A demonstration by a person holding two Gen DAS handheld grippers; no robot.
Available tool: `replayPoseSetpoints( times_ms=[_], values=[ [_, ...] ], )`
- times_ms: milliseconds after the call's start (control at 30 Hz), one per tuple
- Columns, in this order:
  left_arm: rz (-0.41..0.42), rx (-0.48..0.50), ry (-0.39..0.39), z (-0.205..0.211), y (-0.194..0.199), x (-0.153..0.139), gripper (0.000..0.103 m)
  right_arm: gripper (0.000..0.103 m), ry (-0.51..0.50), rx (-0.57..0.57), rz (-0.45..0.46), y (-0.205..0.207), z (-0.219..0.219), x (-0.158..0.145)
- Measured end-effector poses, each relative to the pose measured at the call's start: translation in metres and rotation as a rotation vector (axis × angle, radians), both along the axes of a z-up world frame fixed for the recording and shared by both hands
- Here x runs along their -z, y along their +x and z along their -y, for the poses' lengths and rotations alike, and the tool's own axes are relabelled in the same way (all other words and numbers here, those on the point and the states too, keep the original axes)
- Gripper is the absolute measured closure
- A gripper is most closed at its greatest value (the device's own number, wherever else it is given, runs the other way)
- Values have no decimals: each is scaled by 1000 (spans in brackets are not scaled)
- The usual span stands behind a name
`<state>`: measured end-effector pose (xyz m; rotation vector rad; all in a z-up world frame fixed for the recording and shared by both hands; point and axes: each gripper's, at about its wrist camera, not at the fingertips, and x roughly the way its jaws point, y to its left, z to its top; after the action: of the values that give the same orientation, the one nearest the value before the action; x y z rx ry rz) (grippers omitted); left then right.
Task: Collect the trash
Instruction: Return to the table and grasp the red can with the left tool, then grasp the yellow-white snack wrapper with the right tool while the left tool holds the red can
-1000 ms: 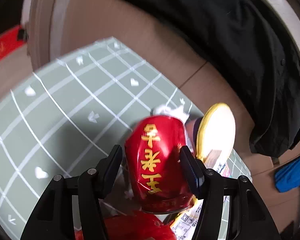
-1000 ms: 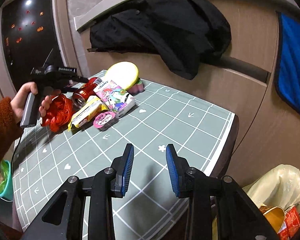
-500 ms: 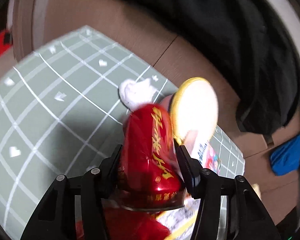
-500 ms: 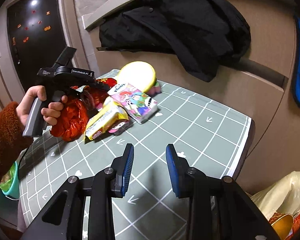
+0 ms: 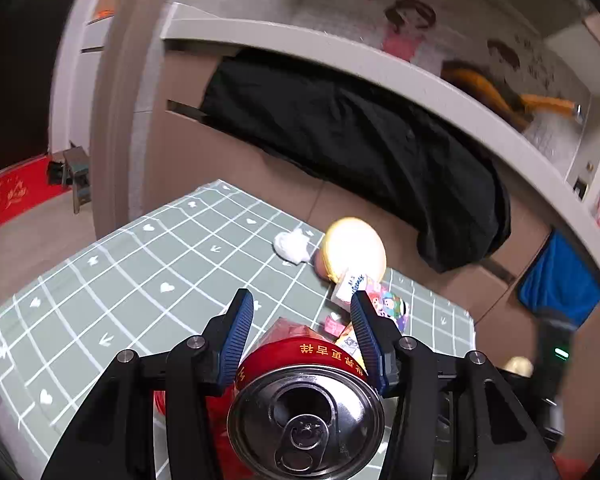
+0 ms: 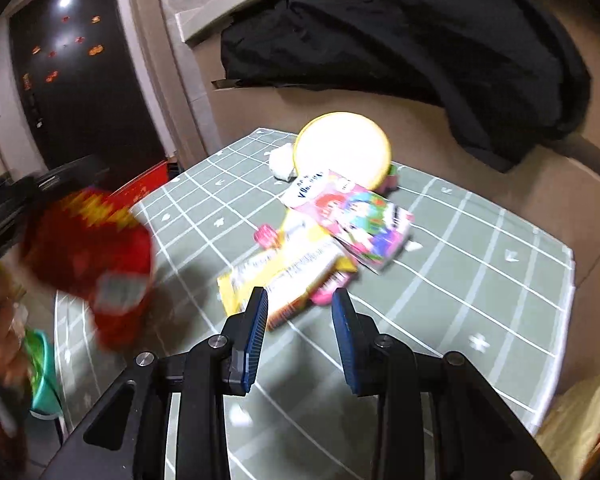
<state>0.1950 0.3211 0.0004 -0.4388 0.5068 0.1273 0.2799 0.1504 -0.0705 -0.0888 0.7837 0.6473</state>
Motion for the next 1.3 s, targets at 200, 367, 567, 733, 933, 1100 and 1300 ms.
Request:
replayPoseSetpoints(
  times_ms=[200,367,567,733,933,1100,1300],
  values=[
    [-24,11,-69,-13,-20,18,52,71,-22,118,-59,38,-37,19],
    [-109,99,-97,1,-26,47,52,71,-104,72,-57,45,-49,27],
    [-167,220,-47,34,-35,56,52,89,-179,27,-77,31,-22,30],
    [-254,270,-54,52,-37,69,52,84,-195,66,-59,18,26,31],
    [-266,267,-84,56,-42,75,52,58,-52,-4,-48,8,31,14],
    [-213,242,-81,50,-56,59,52,58,18,0,-72,18,-8,12],
    [-186,209,-71,39,-72,42,51,58,-132,-13,-17,31,-57,28]
  ],
)
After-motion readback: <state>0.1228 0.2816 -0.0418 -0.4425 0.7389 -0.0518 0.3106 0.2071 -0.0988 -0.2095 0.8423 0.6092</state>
